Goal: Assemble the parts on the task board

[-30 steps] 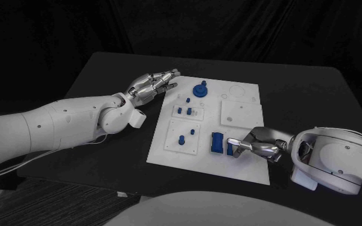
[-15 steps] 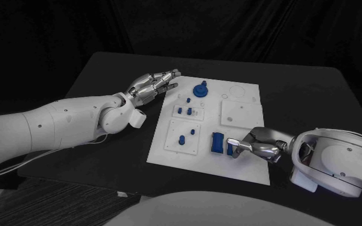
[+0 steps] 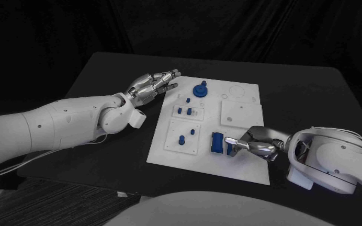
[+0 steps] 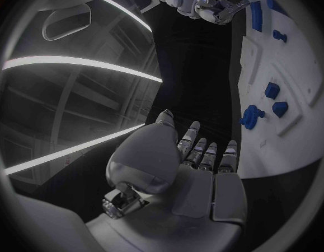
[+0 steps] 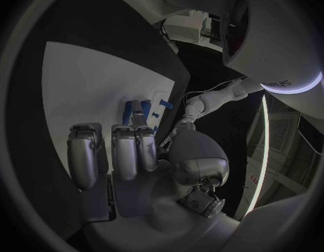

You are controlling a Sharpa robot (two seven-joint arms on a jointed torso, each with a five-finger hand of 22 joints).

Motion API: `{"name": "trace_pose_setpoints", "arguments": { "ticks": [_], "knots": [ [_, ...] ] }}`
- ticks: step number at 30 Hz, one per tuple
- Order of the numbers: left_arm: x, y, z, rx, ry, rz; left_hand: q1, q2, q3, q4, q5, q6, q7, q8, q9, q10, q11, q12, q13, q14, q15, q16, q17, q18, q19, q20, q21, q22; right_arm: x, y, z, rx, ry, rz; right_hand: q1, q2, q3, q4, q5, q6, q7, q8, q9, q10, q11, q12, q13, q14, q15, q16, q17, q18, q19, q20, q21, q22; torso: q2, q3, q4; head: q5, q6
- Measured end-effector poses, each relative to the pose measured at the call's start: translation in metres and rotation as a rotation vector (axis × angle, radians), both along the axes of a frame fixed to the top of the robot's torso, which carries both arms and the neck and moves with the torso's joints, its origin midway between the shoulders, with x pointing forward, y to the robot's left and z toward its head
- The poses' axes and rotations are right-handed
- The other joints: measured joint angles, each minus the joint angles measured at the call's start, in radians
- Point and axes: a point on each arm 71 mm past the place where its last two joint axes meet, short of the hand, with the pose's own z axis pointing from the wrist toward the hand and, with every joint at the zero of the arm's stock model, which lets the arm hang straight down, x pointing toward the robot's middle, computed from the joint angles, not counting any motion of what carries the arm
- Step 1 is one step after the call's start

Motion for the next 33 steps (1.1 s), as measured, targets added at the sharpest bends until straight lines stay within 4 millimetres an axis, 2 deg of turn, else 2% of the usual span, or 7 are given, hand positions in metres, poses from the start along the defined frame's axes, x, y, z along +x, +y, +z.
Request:
{"name": "trace_pose_setpoints", "arguments": {
  "ticks": [2,5,7,17,24,29,33],
  "knots": [
    [0.0000,-0.0002,0.0000,0.000,0.000,-0.001,0.000,0.000,0.000,0.000,0.000,0.000,0.000,0.000,0.000,0.000,0.000,0.000,0.000,0.000,0.000,0.000,0.000,0.000,0.000,0.000,0.000,0.000,0.0009,0.0003,-0.0009,-0.001,0.001,-0.001,0.000,0.000,0.000,0.000,0.000,-0.004,0.004,-0.002,-0.001,0.000,0.000,0.000,0.000,0.000,0.000,0.000,0.000,0.000,0.000,0.000,0.000,0.000,0.000,0.0000,0.0001,-0.002,0.000],
    [0.0000,-0.0004,0.0000,-0.001,0.001,-0.002,0.000,0.000,0.000,0.000,0.000,0.000,0.000,0.000,0.000,0.000,0.000,0.000,0.000,0.000,0.000,0.000,0.000,0.000,0.000,0.000,0.000,0.000,0.0015,0.0012,-0.0027,-0.003,0.005,-0.002,0.004,0.004,0.000,0.000,0.000,-0.009,0.001,-0.006,-0.002,0.000,0.000,0.000,0.000,0.000,0.000,0.000,0.000,0.000,0.000,0.000,0.000,0.000,0.000,-0.0001,0.0006,-0.003,0.000],
    [-0.0001,-0.0005,0.0000,-0.002,0.001,-0.003,0.000,0.000,0.002,0.002,0.000,0.000,0.000,0.000,0.000,0.000,0.000,0.000,0.000,0.000,0.000,0.000,0.000,0.000,0.000,0.000,0.000,0.000,0.0019,0.0012,-0.0040,-0.005,0.008,-0.004,0.004,0.004,0.000,0.000,0.000,-0.014,0.006,-0.006,-0.002,0.004,0.003,0.000,0.000,0.000,0.000,0.000,0.000,0.000,0.000,0.000,0.000,0.000,0.000,-0.0001,0.0006,-0.003,0.000],
    [-0.0003,-0.0008,0.0000,-0.005,0.002,-0.008,0.000,0.000,0.006,0.000,0.000,0.000,0.000,0.000,0.000,0.000,0.000,0.000,0.000,0.000,0.000,0.000,0.000,0.000,0.000,0.000,0.000,0.000,0.0051,-0.0012,-0.0076,-0.014,0.016,-0.016,0.008,0.008,0.000,0.000,0.000,-0.021,0.007,-0.011,-0.002,0.000,0.007,0.000,0.000,0.002,0.002,0.000,0.000,0.000,-0.004,0.004,0.000,0.001,0.001,-0.0001,0.0007,-0.001,0.000],
    [-0.0005,-0.0011,0.0000,-0.007,0.004,-0.012,0.000,0.000,0.006,0.000,0.000,0.004,0.004,0.000,0.000,0.003,0.003,0.000,0.000,0.000,0.000,0.000,0.000,0.000,0.004,0.004,0.000,0.000,0.0035,-0.0008,-0.0097,-0.008,0.029,-0.014,0.018,0.018,0.000,0.000,0.000,-0.011,-0.004,-0.004,0.004,0.000,0.007,0.000,0.000,0.003,0.003,0.000,0.000,0.000,-0.004,0.004,-0.004,0.001,0.000,0.0000,0.0007,-0.001,0.000],
    [-0.0006,-0.0008,0.0000,-0.007,0.005,-0.013,0.000,0.000,0.006,0.000,0.004,0.004,0.004,0.004,0.001,0.003,0.003,0.004,0.000,0.000,0.000,0.000,0.000,0.000,0.004,0.004,0.000,0.001,-0.0006,-0.0047,-0.0077,0.014,0.027,-0.014,0.031,0.014,0.000,0.000,0.000,0.040,-0.010,0.026,0.019,0.001,0.006,0.000,0.000,0.003,0.003,0.000,0.000,0.000,-0.004,0.004,-0.004,0.001,0.000,0.0000,0.0007,0.001,0.000],
    [-0.0006,-0.0005,-0.0001,-0.007,0.005,-0.013,0.000,0.000,0.006,0.000,0.004,0.004,0.004,0.004,0.001,0.003,0.003,0.004,0.000,0.000,0.000,0.000,0.000,0.000,0.004,0.004,0.000,0.001,-0.0039,-0.0086,-0.0010,0.080,-0.002,-0.028,0.048,0.019,0.000,0.000,0.000,0.111,-0.023,0.068,0.043,0.002,-0.009,0.000,0.000,0.002,0.001,0.000,0.000,0.000,-0.004,0.004,-0.004,0.001,0.000,-0.0001,0.0006,0.002,0.000]
  ]
}}
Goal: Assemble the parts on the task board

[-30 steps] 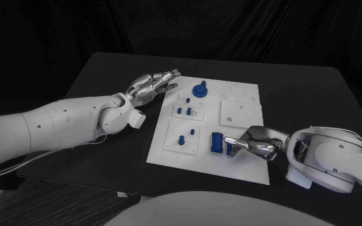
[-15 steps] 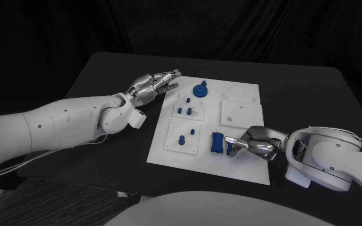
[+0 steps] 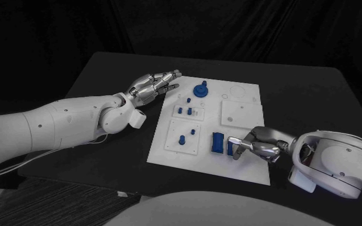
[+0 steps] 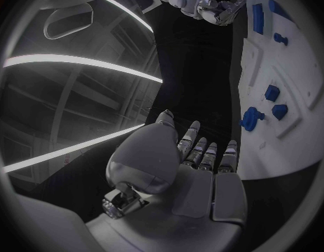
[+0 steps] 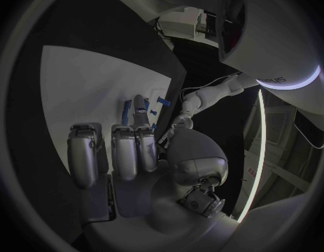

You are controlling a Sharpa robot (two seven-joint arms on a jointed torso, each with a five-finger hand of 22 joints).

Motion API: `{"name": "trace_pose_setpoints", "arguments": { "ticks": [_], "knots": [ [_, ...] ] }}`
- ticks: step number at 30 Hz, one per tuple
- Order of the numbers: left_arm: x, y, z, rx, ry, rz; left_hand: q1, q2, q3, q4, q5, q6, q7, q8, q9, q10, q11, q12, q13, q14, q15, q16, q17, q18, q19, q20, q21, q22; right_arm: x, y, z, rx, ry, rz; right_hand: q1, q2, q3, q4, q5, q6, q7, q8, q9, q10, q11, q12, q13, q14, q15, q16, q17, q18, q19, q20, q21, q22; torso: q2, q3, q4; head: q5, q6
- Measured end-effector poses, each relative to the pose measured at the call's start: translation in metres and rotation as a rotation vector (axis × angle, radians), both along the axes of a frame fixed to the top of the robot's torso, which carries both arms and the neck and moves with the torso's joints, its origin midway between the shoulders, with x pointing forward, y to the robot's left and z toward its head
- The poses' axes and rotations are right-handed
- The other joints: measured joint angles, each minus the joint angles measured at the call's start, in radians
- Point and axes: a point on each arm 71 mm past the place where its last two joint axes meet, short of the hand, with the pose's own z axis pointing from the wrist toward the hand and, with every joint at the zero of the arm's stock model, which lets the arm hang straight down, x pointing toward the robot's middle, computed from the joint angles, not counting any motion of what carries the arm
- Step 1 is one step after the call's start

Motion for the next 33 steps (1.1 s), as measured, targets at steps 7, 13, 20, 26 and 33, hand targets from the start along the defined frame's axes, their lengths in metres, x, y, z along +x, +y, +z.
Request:
{"name": "trace_pose_setpoints", "arguments": {
  "ticks": [7,13,20,26,33],
  "knots": [
    [0.000,0.000,0.000,-0.001,-0.001,-0.001,0.000,0.000,0.005,0.000,0.000,0.000,0.000,0.000,0.000,0.000,0.000,0.000,0.001,0.000,0.000,0.000,0.000,0.000,0.000,0.000,0.000,0.000,0.009,-0.005,0.028,0.247,-0.134,-0.110,0.085,0.011,0.000,0.000,0.065,0.075,-0.039,0.079,0.074,0.002,-0.038,-0.029,0.000,0.000,-0.035,-0.088,-0.017,0.011,-0.009,-0.034,-0.108,0.000,0.000,0.0001,-0.0006,0.000,0.000],
    [0.000,-0.001,0.000,-0.001,-0.001,-0.001,0.000,0.000,0.005,0.000,-0.011,0.000,0.000,0.000,0.000,0.000,0.000,0.002,0.001,0.000,0.000,0.000,0.000,0.000,0.000,0.000,0.000,0.000,0.023,-0.015,0.053,0.485,-0.298,-0.278,0.136,0.009,-0.004,-0.002,0.161,-0.004,-0.005,0.068,0.110,-0.251,-0.002,-0.784,-0.554,-0.193,0.018,-0.821,-0.787,0.157,-0.379,0.016,-0.870,-0.275,-0.001,0.0000,-0.0006,-0.009,0.000],
    [0.001,-0.002,0.000,-0.001,-0.002,-0.001,-0.004,0.004,0.005,0.000,-0.015,-0.025,-0.007,-0.001,-0.003,0.000,0.000,0.004,0.001,0.000,0.000,0.000,0.000,0.000,0.000,0.000,0.000,0.000,0.038,-0.033,0.061,0.619,-0.421,-0.431,0.216,-0.009,-0.004,-0.004,0.164,-0.179,0.066,-0.020,0.039,-0.694,0.207,-1.290,-0.956,-0.604,0.246,-1.359,-1.113,0.116,-0.685,0.187,-1.355,-0.649,0.000,0.0001,-0.0006,-0.010,0.000],
    [0.001,-0.002,0.000,0.000,-0.002,0.001,-0.010,-0.001,-0.001,0.000,-0.020,-0.065,-0.029,-0.020,-0.006,-0.004,-0.003,0.004,0.001,-0.004,-0.004,0.000,-0.001,0.000,-0.004,-0.004,0.000,-0.003,0.046,-0.039,0.060,0.677,-0.439,-0.485,0.238,-0.008,-0.004,-0.004,0.155,-0.392,-0.012,-0.082,-0.042,-0.974,0.173,-1.348,-1.120,-0.979,0.260,-1.455,-1.238,0.117,-1.189,0.208,-1.509,-1.023,0.000,0.0001,-0.0003,-0.010,0.000],
    [0.001,-0.002,0.000,0.003,-0.004,0.005,-0.010,-0.001,0.000,0.000,-0.020,-0.066,-0.030,-0.020,-0.006,-0.003,-0.010,0.004,0.001,-0.004,-0.004,0.000,-0.002,0.000,-0.004,-0.004,0.000,-0.004,0.049,-0.041,0.058,0.712,-0.431,-0.504,0.242,-0.003,-0.004,-0.004,0.150,-0.516,-0.050,-0.087,-0.054,-1.190,0.148,-1.322,-1.184,-1.271,0.223,-1.477,-1.263,0.141,-1.417,0.213,-1.531,-1.226,0.000,0.0001,-0.0002,-0.009,0.000]
  ]
}}
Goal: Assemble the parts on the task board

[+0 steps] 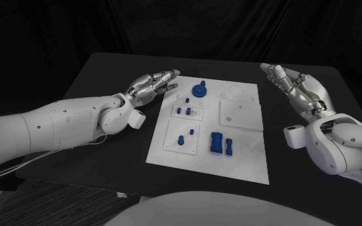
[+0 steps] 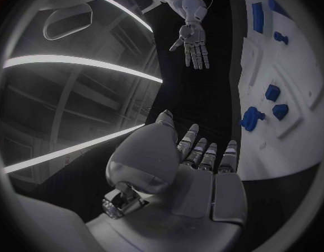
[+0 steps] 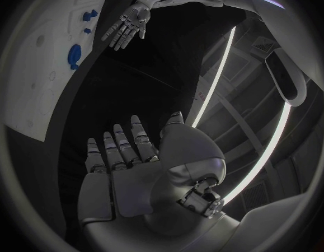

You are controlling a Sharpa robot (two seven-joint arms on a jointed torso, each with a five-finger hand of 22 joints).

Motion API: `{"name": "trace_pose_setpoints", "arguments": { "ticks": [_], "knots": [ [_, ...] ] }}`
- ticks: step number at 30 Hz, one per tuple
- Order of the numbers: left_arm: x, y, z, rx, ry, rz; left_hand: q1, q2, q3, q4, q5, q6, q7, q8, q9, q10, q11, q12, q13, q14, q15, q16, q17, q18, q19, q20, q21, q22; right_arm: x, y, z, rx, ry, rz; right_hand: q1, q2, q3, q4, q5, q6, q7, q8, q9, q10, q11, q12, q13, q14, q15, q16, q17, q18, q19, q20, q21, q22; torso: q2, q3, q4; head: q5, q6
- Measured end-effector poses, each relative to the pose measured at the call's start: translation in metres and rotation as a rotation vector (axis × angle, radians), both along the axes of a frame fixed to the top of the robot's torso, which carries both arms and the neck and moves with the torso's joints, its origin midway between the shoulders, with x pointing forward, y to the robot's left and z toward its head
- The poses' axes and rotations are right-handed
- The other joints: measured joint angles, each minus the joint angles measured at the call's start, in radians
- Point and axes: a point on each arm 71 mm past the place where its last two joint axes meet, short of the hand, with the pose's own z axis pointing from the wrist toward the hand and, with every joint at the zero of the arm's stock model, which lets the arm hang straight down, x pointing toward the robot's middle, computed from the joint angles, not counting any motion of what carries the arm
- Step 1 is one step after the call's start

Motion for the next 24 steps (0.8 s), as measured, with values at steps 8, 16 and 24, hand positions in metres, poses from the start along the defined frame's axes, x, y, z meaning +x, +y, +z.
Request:
{"name": "trace_pose_setpoints", "arguments": {
  "ticks": [8,16,24],
  "knots": [
    [0.000,0.001,0.000,0.004,0.001,0.003,-0.099,-0.016,0.012,-0.015,-0.027,-0.028,-0.010,-0.024,-0.010,-0.012,-0.012,-0.008,-0.004,0.001,-0.014,0.000,0.000,0.000,-0.005,-0.021,0.000,-0.008,0.002,0.000,-0.002,0.018,0.007,0.006,-0.369,-0.072,0.174,-0.114,-0.084,-0.244,-0.027,-0.056,-0.051,-0.128,-0.060,-0.089,-0.095,-0.089,-0.066,-0.076,-0.040,-0.050,-0.044,-0.100,-0.018,-0.074,0.000,0.0001,0.0000,0.001,0.000],
    [0.001,-0.008,0.004,0.001,-0.006,0.015,-0.451,-0.090,0.076,-0.090,-0.126,-0.128,-0.074,-0.073,-0.036,-0.054,-0.076,-0.069,-0.019,0.000,-0.073,0.000,0.000,-0.034,-0.011,-0.090,-0.006,-0.028,0.021,0.020,-0.002,0.063,0.003,-0.009,-0.852,-0.237,0.427,-0.284,-0.199,-0.539,-0.031,-0.058,-0.056,-0.274,-0.160,-0.243,-0.123,-0.191,-0.158,-0.088,-0.044,-0.150,-0.048,-0.256,-0.018,-0.081,-0.009,0.0007,-0.0010,-0.018,0.035],
    [0.003,-0.032,0.016,0.006,-0.031,0.100,-0.713,-0.144,0.125,-0.144,-0.200,-0.205,-0.105,-0.084,-0.042,-0.059,-0.095,-0.105,-0.022,0.000,-0.104,0.000,0.000,-0.055,-0.015,-0.137,-0.006,-0.033,0.053,0.057,-0.014,0.189,0.077,-0.117,-0.986,-0.240,0.435,-0.285,-0.199,-0.584,-0.030,-0.058,-0.057,-0.274,-0.160,-0.243,-0.123,-0.191,-0.158,-0.088,-0.044,-0.150,-0.048,-0.256,-0.018,-0.081,-0.046,0.0029,-0.0056,-0.075,0.140]
  ]
}}
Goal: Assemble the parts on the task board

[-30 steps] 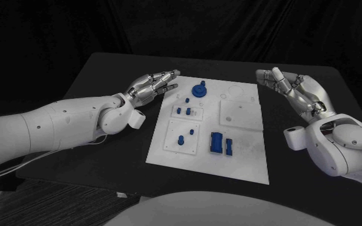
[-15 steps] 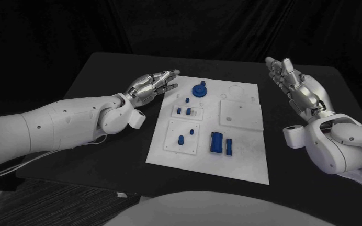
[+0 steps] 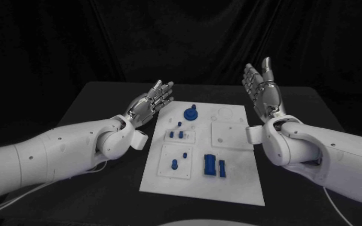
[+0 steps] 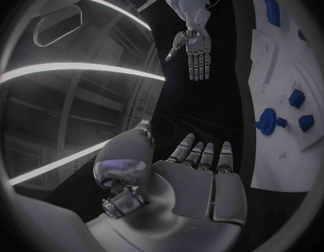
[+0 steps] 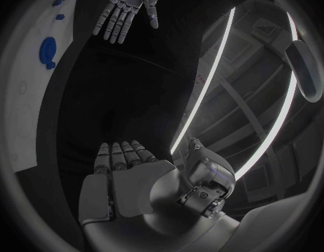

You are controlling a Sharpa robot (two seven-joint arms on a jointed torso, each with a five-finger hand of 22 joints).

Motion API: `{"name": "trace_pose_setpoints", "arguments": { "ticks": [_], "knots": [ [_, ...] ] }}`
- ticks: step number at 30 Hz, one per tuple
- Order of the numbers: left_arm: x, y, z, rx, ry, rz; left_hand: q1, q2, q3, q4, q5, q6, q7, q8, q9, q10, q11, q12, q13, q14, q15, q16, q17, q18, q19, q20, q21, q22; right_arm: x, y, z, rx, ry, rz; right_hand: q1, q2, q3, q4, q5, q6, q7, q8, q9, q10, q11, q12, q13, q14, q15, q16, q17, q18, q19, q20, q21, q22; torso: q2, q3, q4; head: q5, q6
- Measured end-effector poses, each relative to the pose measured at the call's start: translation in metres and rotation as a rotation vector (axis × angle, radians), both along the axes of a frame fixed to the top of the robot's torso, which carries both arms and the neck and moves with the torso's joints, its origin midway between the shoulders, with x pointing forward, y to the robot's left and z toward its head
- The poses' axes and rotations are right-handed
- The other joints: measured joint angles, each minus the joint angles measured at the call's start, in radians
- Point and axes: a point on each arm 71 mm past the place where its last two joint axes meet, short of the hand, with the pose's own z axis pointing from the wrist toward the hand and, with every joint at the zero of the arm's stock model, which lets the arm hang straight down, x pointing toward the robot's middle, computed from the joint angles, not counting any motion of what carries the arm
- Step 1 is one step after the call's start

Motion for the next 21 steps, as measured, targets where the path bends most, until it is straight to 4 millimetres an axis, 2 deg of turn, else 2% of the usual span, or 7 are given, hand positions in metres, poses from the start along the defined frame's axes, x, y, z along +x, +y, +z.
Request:
{"name": "trace_pose_setpoints", "arguments": {
  "ticks": [3,6,9,10,11,14,21],
  "knots": [
    [0.001,-0.009,0.005,0.007,-0.007,0.048,-0.076,-0.016,0.015,-0.016,-0.021,-0.020,-0.006,0.000,-0.001,-0.003,-0.004,-0.005,-0.001,-0.002,-0.006,0.000,0.000,-0.017,-0.001,-0.013,0.000,-0.001,0.006,0.004,-0.005,0.029,0.038,-0.043,0.000,0.000,0.000,0.000,0.000,0.000,0.000,0.000,0.000,0.000,0.000,0.000,0.000,0.000,0.000,0.000,0.000,0.000,0.000,0.000,0.000,0.000,-0.018,0.0013,-0.0022,-0.022,0.044],
    [0.002,-0.017,0.011,0.017,-0.012,0.109,-0.143,-0.030,0.042,-0.035,-0.041,-0.040,-0.007,-0.004,-0.002,-0.003,-0.004,-0.005,-0.001,0.000,-0.007,0.000,0.000,-0.055,-0.001,-0.025,0.000,-0.001,0.008,0.005,-0.008,0.049,0.071,-0.077,0.000,0.000,0.000,0.000,0.000,0.000,0.000,0.000,0.000,0.000,0.000,0.000,0.000,0.000,0.000,0.000,0.000,0.000,0.000,0.000,0.000,0.000,-0.034,0.0024,-0.0042,-0.040,0.081],
    [0.002,-0.024,0.015,0.030,-0.010,0.176,-0.204,-0.047,0.067,-0.050,-0.057,-0.057,-0.008,-0.004,-0.002,-0.003,-0.004,-0.008,-0.001,0.000,-0.007,0.000,0.000,-0.070,0.000,-0.050,0.000,-0.002,0.009,0.003,-0.010,0.056,0.092,-0.100,0.000,0.000,0.000,0.000,0.000,0.000,0.000,0.000,0.000,0.000,0.000,0.000,0.000,0.000,0.000,0.000,0.000,0.000,0.000,0.000,0.000,0.000,-0.047,0.0031,-0.0058,-0.055,0.108],
    [0.002,-0.026,0.017,0.034,-0.009,0.197,-0.221,-0.059,0.073,-0.056,-0.063,-0.059,-0.010,-0.004,-0.002,-0.004,-0.004,-0.009,-0.001,0.000,-0.007,0.000,0.000,-0.071,0.000,-0.061,0.000,-0.002,0.009,0.003,-0.010,0.057,0.097,-0.105,0.000,0.000,0.000,0.000,0.000,0.000,0.000,0.000,0.000,0.000,0.000,0.000,0.000,0.000,0.000,0.000,0.000,0.000,0.000,0.000,0.000,0.000,-0.051,0.0034,-0.0060,-0.058,0.113],
    [0.002,-0.029,0.019,0.038,-0.008,0.223,-0.241,-0.072,0.083,-0.066,-0.068,-0.067,-0.009,-0.004,-0.002,-0.004,-0.004,-0.009,-0.001,0.000,-0.007,0.000,0.000,-0.086,0.000,-0.072,-0.003,-0.002,0.009,0.002,-0.011,0.058,0.102,-0.111,0.000,0.000,0.000,0.000,0.000,0.000,0.000,0.000,0.000,0.000,0.000,0.000,0.000,0.000,0.000,0.000,0.000,0.000,0.000,0.000,0.000,0.000,-0.054,0.0035,-0.0066,-0.061,0.118],
    [0.001,-0.035,0.025,0.052,-0.002,0.291,-0.289,-0.097,0.094,-0.096,-0.082,-0.079,-0.011,-0.004,-0.002,-0.004,-0.004,-0.009,-0.001,0.000,-0.007,0.000,0.000,-0.086,0.000,-0.093,-0.004,-0.002,0.009,0.002,-0.011,0.061,0.111,-0.122,0.000,0.000,0.000,0.000,0.000,0.000,0.000,0.000,0.000,0.000,0.000,0.000,0.000,0.000,0.000,0.000,0.000,0.000,0.000,0.000,0.000,0.000,-0.060,0.0040,-0.0073,-0.067,0.128],
    [-0.001,-0.040,0.030,0.089,0.027,0.424,-0.380,-0.124,0.105,-0.128,-0.139,-0.129,-0.011,-0.004,-0.002,-0.006,-0.007,-0.009,-0.001,-0.003,-0.011,0.000,0.001,-0.101,0.001,-0.111,-0.004,-0.002,0.009,0.001,-0.012,0.064,0.124,-0.134,0.000,0.000,0.000,0.000,0.000,0.000,0.000,0.000,0.000,0.000,0.000,0.000,0.000,0.000,0.000,0.000,0.000,0.000,0.000,0.000,0.000,0.000,-0.066,0.0042,-0.0080,-0.069,0.132]
  ]
}}
